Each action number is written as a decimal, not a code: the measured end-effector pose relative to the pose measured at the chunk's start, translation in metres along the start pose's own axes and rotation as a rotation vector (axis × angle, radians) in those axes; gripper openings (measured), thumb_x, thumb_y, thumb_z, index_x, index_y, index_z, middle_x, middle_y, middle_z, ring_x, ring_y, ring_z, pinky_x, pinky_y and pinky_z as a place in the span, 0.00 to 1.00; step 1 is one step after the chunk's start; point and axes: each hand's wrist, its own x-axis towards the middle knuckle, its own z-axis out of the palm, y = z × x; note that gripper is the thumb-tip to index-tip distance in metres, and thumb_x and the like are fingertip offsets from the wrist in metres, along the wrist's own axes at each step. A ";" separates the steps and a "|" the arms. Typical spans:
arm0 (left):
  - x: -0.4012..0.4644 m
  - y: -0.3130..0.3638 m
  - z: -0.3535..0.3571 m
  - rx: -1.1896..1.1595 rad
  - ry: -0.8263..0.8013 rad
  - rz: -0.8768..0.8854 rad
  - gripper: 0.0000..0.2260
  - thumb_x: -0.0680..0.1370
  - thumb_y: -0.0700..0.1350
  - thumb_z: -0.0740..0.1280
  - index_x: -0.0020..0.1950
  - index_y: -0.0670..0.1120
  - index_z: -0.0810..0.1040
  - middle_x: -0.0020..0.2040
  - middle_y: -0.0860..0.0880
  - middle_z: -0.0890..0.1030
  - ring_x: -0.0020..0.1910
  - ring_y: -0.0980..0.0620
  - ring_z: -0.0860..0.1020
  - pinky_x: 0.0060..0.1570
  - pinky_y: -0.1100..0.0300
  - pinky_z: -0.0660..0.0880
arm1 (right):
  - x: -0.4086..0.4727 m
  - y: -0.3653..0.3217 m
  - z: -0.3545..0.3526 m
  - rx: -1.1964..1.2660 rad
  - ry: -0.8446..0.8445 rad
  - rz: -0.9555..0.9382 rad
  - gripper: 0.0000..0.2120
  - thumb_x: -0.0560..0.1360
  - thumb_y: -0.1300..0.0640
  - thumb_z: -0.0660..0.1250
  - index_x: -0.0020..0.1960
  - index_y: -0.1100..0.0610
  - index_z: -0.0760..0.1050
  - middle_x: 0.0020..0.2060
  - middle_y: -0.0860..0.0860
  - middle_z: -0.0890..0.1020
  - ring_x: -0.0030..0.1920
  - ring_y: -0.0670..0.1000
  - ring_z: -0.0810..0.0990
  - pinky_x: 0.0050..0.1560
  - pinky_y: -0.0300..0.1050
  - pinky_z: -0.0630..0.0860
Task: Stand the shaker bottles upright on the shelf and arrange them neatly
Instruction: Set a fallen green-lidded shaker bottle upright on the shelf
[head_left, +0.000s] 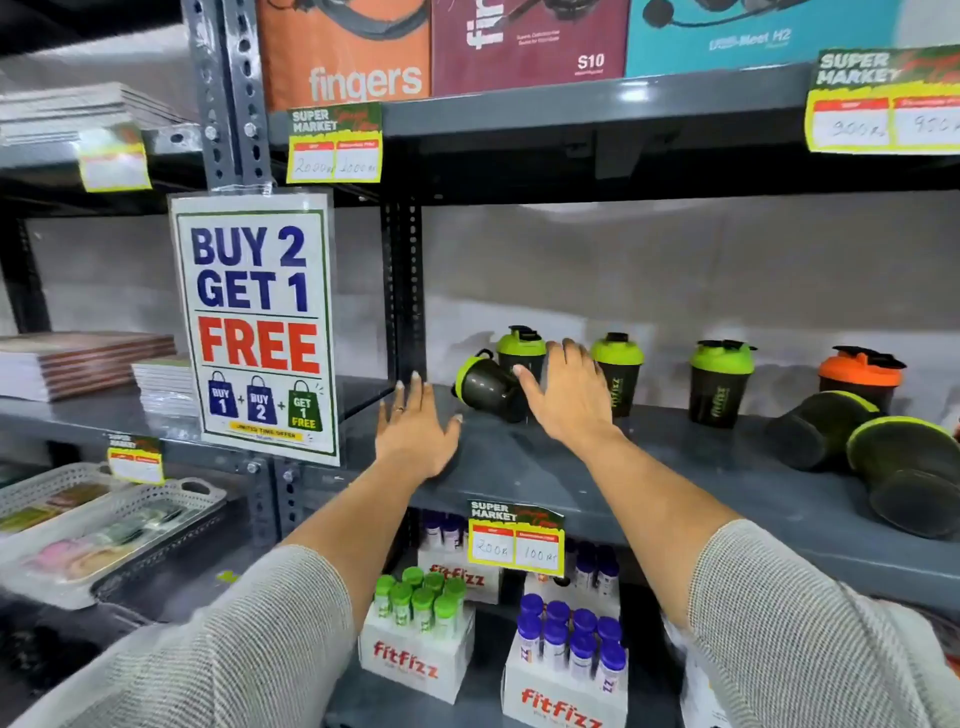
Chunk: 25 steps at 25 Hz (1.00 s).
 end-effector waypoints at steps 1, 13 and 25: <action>0.000 -0.003 0.007 0.007 -0.065 -0.046 0.34 0.81 0.60 0.49 0.80 0.43 0.45 0.81 0.47 0.41 0.80 0.46 0.42 0.77 0.46 0.41 | 0.002 -0.004 0.006 0.009 -0.034 -0.002 0.30 0.79 0.37 0.54 0.64 0.62 0.71 0.61 0.59 0.76 0.63 0.61 0.73 0.62 0.58 0.72; 0.014 -0.015 0.017 0.097 -0.339 -0.141 0.38 0.79 0.66 0.46 0.81 0.43 0.46 0.81 0.46 0.43 0.80 0.44 0.43 0.76 0.42 0.42 | 0.061 -0.048 0.065 -0.008 -0.498 -0.028 0.40 0.71 0.35 0.66 0.74 0.57 0.61 0.69 0.59 0.70 0.68 0.62 0.71 0.64 0.58 0.71; 0.013 -0.016 0.016 0.097 -0.355 -0.137 0.38 0.79 0.67 0.45 0.81 0.43 0.46 0.81 0.45 0.44 0.80 0.44 0.43 0.76 0.41 0.42 | 0.065 -0.067 0.060 -0.249 -0.454 -0.089 0.37 0.65 0.47 0.77 0.68 0.59 0.68 0.57 0.54 0.80 0.58 0.56 0.80 0.50 0.46 0.76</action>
